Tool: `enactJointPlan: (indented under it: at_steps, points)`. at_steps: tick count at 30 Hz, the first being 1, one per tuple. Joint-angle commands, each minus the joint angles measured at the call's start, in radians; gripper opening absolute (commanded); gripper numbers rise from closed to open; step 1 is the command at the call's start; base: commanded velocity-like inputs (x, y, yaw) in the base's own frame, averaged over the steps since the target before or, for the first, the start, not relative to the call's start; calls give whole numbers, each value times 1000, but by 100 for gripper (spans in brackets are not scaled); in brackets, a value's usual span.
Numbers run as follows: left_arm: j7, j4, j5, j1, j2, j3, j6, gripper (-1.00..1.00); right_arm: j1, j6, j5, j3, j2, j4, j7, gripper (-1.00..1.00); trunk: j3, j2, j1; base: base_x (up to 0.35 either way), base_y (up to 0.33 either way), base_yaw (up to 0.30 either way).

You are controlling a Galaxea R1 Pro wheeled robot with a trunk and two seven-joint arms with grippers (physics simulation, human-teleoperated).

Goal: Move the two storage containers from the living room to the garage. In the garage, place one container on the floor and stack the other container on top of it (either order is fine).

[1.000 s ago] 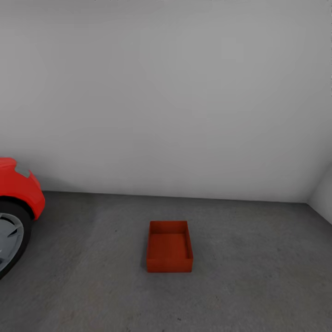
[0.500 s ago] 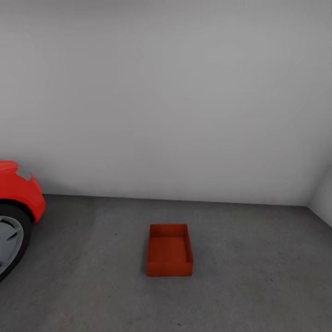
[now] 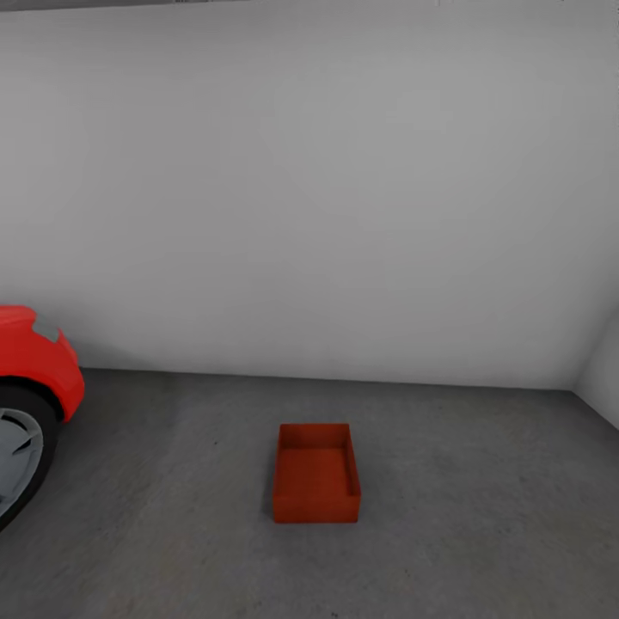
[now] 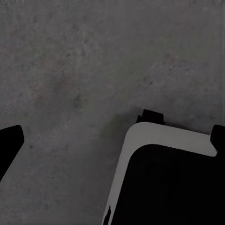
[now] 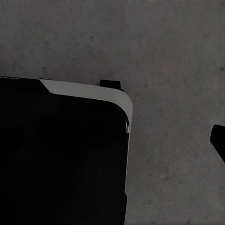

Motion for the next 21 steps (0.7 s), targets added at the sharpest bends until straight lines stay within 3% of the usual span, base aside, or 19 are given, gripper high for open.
enactJointPlan:
  at_steps: [1, 21]
  points:
    - [0, 1, 5, -1, 0, 3, -4, 100, -1, -6, -4, 8, 0, 3, -3, 100, 1, -1, 0, 0, 0, 0]
    - [0, 1, 5, -1, 0, 3, -4, 100, -1, -6, -4, 8, 0, 3, -3, 100, 33, -1, 0, 0, 0, 0]
